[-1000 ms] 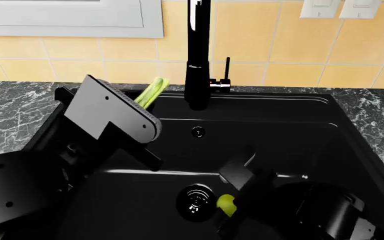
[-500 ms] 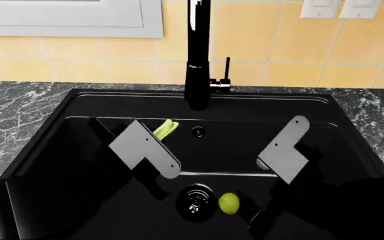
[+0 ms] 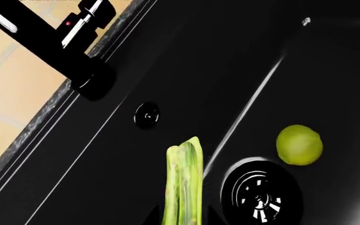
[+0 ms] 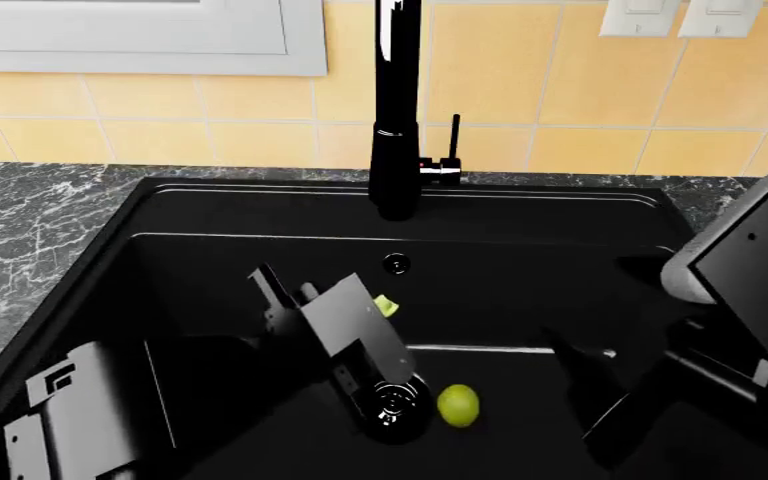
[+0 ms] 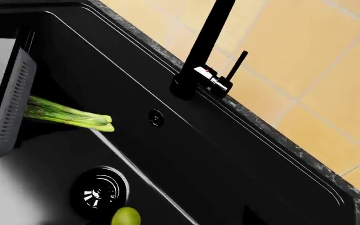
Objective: Pick up the fruits and vegetables and place them in the sink. Turn on the sink faucet to wash them. Then turn the sink off and put them in the tray.
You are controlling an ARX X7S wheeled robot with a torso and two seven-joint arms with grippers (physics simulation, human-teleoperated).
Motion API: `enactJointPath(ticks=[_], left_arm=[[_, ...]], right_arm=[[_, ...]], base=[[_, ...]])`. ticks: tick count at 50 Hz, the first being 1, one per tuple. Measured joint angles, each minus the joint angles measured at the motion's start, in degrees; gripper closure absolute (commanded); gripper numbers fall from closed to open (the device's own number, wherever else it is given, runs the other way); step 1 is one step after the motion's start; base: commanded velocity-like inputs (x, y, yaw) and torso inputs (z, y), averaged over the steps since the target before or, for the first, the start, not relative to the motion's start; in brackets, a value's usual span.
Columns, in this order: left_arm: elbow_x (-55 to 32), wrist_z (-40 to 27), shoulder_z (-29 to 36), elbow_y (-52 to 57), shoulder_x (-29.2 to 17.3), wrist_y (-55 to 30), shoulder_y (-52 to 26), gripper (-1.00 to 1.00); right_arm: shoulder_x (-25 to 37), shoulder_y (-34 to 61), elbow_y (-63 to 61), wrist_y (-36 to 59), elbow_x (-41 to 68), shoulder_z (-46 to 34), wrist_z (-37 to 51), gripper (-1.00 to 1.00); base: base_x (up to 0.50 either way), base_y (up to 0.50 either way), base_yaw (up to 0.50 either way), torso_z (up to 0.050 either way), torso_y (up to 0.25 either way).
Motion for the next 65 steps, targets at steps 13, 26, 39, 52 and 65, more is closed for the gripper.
enactJointPath(ticks=[13, 26, 39, 52, 65], left_arm=[[1.1, 1.9, 1.2, -5.2, 2.6, 2.2, 0.8, 1.0], [2.6, 6.2, 4.3, -10.7, 5.0, 3.1, -0.2, 1.0], [4.3, 11.7, 7.9, -19.8, 9.0, 3.9, -1.7, 1.0], [8.2, 16.0, 12.6, -30.4, 12.6, 7.0, -1.4, 1.0], [11.1, 20.5, 16.0, -40.6, 16.7, 11.7, -0.2, 1.0]], right_arm=[[2.0, -1.7, -0.9, -2.2, -0.4, 2.5, 0.0, -1.0], [2.4, -2.2, -1.0, -2.6, -1.0, 3.0, 0.0, -1.0], [2.8, -2.8, -0.9, -2.9, -2.2, 3.4, -0.7, -1.0], [1.5, -2.0, -0.5, -2.4, -2.7, 2.7, -0.1, -1.0], [0.5, -1.2, 0.0, -2.0, -3.2, 2.1, 0.0, -1.0]], base=[[0.0, 0.0, 0.0, 0.0, 0.0], [0.0, 0.0, 0.0, 0.0, 0.0], [0.0, 0.0, 0.0, 0.0, 0.001], [0.0, 0.0, 0.0, 0.0, 0.0], [0.0, 0.0, 0.0, 0.0, 0.0]])
